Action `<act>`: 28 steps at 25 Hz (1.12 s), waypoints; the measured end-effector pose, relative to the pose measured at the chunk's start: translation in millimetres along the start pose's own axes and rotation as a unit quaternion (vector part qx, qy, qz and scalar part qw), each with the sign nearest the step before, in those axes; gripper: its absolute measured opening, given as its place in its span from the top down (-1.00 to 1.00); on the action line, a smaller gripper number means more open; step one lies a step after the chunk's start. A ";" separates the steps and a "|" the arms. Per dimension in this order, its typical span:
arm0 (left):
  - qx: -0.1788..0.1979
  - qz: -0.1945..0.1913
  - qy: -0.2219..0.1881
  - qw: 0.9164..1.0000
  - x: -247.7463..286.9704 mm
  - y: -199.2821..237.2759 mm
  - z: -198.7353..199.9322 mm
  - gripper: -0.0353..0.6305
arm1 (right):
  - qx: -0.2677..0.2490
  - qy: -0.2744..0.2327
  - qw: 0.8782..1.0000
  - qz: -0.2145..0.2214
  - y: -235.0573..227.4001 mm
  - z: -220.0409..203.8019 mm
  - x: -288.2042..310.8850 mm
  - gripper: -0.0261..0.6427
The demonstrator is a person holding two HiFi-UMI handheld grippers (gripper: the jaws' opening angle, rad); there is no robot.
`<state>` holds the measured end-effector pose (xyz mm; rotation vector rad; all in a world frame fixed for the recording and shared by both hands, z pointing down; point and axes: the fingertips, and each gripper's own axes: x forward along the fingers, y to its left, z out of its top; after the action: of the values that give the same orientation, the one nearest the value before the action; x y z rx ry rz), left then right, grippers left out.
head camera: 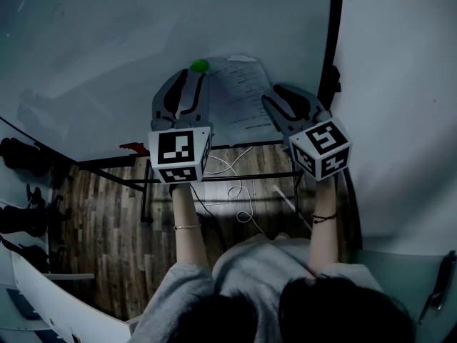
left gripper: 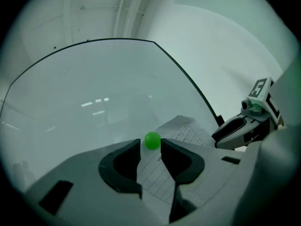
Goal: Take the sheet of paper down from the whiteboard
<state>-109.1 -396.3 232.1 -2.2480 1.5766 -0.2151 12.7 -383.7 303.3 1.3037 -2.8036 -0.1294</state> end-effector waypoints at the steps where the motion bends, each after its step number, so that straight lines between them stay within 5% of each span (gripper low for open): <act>1: 0.007 0.000 -0.001 1.000 1.5 -0.6 2.7 0.54 | 0.000 0.000 1.000 -0.001 0.0 0.6 0.5 0.60; 22: 0.090 0.016 -0.001 0.996 17.6 -8.6 8.9 0.48 | -0.012 0.014 1.000 -0.005 3.3 -0.4 11.9 0.59; 28: 0.105 0.017 -0.002 0.994 20.8 -9.2 8.7 0.50 | -0.025 0.025 0.999 -0.005 3.8 -1.0 16.2 0.81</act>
<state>-90.7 -411.0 225.9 -2.0584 1.5129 -0.3496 -0.6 -393.7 304.8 1.2930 -2.7341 -0.1646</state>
